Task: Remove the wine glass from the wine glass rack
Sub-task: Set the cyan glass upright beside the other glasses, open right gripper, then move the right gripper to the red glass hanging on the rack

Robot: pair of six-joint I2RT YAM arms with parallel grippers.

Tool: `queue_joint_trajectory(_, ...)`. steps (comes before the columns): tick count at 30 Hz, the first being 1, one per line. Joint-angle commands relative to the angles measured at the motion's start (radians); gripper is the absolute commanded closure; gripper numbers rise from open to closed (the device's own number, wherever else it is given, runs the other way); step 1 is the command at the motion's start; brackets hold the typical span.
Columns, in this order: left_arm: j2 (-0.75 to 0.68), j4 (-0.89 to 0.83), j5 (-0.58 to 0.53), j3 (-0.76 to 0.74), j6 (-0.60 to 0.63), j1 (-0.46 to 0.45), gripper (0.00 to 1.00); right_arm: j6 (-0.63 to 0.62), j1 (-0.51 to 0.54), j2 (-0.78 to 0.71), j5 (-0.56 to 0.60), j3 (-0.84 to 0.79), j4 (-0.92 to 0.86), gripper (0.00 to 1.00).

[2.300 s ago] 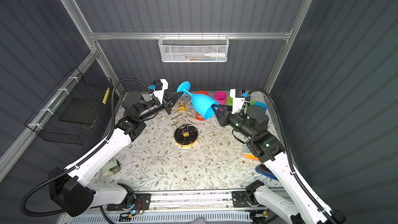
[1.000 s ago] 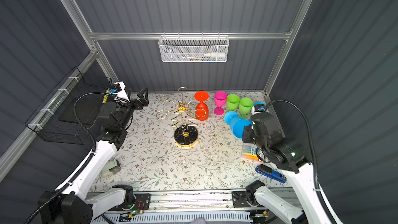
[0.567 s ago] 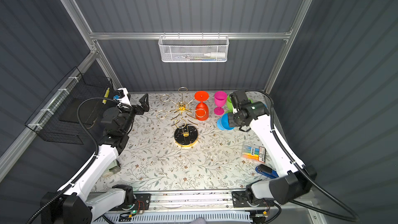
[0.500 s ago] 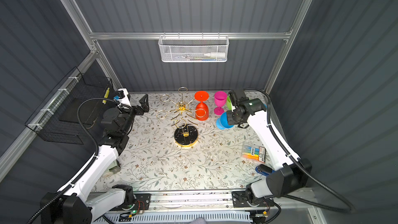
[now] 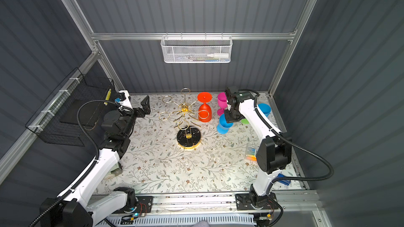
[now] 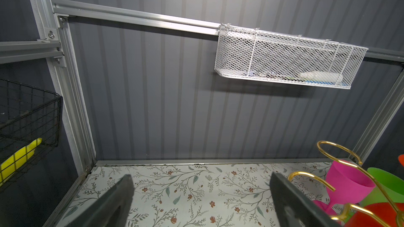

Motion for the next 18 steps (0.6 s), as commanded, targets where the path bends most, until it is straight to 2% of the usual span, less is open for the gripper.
queue_joint_trajectory(1, -0.022, 0.014, -0.018, -0.019, 0.027, 0.007, 0.02, -0.022, -0.004, 0.020, 0.012, 0.029, -0.034, 1.00)
queue_joint_trajectory(8, -0.019, 0.008, -0.018, -0.018, 0.032, 0.008, 0.02, -0.025, -0.010, 0.039, -0.010, 0.034, -0.024, 0.99)
queue_joint_trajectory(16, -0.019, 0.005, -0.022, -0.019, 0.042, 0.007, 0.02, -0.020, -0.020, 0.016, -0.052, 0.046, -0.001, 0.90)
queue_joint_trajectory(18, -0.021, 0.005, -0.025, -0.019, 0.043, 0.007, 0.01, -0.015, -0.024, 0.003, -0.063, 0.052, 0.008, 0.85)
